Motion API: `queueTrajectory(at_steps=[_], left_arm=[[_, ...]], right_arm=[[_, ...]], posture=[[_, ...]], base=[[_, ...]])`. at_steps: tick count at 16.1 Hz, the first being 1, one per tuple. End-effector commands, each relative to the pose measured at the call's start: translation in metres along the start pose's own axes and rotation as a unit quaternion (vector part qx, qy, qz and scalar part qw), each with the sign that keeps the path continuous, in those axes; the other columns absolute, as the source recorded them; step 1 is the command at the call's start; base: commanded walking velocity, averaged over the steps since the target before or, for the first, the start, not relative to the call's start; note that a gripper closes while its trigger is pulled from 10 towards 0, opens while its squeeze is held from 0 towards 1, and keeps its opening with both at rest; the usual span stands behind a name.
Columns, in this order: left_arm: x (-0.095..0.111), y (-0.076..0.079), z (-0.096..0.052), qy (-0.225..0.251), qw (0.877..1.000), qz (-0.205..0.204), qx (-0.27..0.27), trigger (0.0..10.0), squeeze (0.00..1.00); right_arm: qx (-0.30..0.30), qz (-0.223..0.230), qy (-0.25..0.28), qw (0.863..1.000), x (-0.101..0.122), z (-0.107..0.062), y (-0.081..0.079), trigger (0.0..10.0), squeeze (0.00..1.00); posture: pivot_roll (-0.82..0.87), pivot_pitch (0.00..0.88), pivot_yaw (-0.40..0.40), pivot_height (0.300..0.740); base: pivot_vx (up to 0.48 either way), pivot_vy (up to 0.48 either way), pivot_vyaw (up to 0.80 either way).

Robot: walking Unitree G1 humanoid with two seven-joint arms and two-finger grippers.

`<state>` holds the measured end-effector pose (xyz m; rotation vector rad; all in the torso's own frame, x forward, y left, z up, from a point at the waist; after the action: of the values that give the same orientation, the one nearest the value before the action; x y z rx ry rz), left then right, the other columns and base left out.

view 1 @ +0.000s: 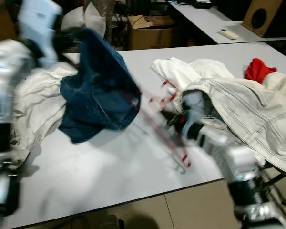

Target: Hang hanger

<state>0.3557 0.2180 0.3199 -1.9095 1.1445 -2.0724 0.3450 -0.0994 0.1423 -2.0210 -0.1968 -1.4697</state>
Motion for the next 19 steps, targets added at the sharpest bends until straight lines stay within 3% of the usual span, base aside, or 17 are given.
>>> queueTrajectory(at_steps=[1,2,4,5,9,11,12,13,14,15,16,19], left_arm=[[0.001,0.003,-0.004,-0.006,0.999,0.003,-0.033,0.0,0.0],[0.003,0.005,-0.013,-0.011,0.998,0.001,-0.067,0.0,0.0],[0.018,0.011,-0.017,0.016,0.994,-0.032,-0.099,0.0,0.0],[0.022,0.014,-0.015,0.027,0.993,-0.048,-0.104,0.0,0.0],[-0.013,0.046,0.011,-0.026,0.995,-0.033,-0.086,0.0,0.0],[-0.023,0.06,0.019,-0.036,0.996,-0.024,-0.075,0.0,0.0],[-0.019,0.073,0.023,-0.023,0.996,-0.042,-0.079,0.0,0.0],[-0.018,0.08,0.025,-0.022,0.995,-0.041,-0.089,2.4,0.0],[-0.02,0.088,0.027,-0.028,0.994,-0.049,-0.094,10.0,0.0],[-0.02,0.097,0.03,-0.023,0.993,-0.065,-0.101,10.0,0.2],[-0.019,0.101,0.033,-0.017,0.993,-0.08,-0.082,10.0,1.0],[-0.022,0.107,0.04,-0.029,0.994,-0.099,-0.026,10.0,1.0]], right_arm=[[-0.011,0.007,0.047,0.999,0.024,-0.004,0.009,10.0,0.0],[-0.013,0.02,0.085,0.996,0.044,-0.005,0.014,10.0,0.0],[0.013,0.042,0.095,0.995,0.049,-0.003,0.008,10.0,0.0],[0.025,0.044,0.086,0.995,0.042,-0.001,0.002,10.0,0.0],[0.09,0.065,0.032,0.993,0.001,0.003,-0.034,10.0,0.0],[0.111,0.073,0.025,0.991,-0.008,0.0,-0.046,10.0,0.0],[0.115,0.076,0.028,0.99,-0.008,-0.001,-0.048,10.0,0.0],[0.117,0.076,0.032,0.99,-0.006,-0.003,-0.048,10.0,0.0],[0.119,0.077,0.038,0.989,-0.003,-0.004,-0.048,10.0,0.0],[0.121,0.077,0.042,0.989,-0.001,-0.006,-0.047,10.0,0.0],[0.123,0.076,0.044,0.988,0.001,-0.007,-0.047,10.0,0.0],[0.13,0.077,0.047,0.987,0.002,-0.01,-0.049,10.0,0.0]], posture=[[0.1,0.0,-0.009,0.74],[0.1,0.0,-0.009,0.74],[0.11,0.0,-0.025,0.74],[0.11,0.0,-0.027,0.74],[0.1,0.0,-0.019,0.74],[0.09,0.0,-0.014,0.74],[0.09,0.0,-0.011,0.74],[0.09,0.0,-0.015,0.74],[0.09,0.0,-0.019,0.74],[0.09,0.0,-0.021,0.74],[0.09,0.0,-0.021,0.74],[0.07,0.0,-0.023,0.74]], base=[[0.0,0.0,0.0],[0.0,0.0,0.0],[0.0,0.0,0.0],[0.0,0.0,0.0],[0.0,0.0,0.0],[0.0,0.0,0.0],[0.0,0.0,0.0],[0.0,0.0,0.0],[0.0,0.0,0.0],[0.0,0.0,0.0],[0.0,0.0,0.0],[0.0,0.0,0.0]])
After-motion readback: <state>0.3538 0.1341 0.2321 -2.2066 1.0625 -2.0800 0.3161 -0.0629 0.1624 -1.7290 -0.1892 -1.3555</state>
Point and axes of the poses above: a point about 5 cm out from each wrist's last joint towards the gripper, its own z axis pointing out of the wrist towards the gripper, its own x axis along the axis of the wrist's last joint, y = z × x, the point moved 3 cm from there along z, pointing out of the wrist towards the gripper, and after that the axes turned 11 degrees about z, right-handed, at the moved point
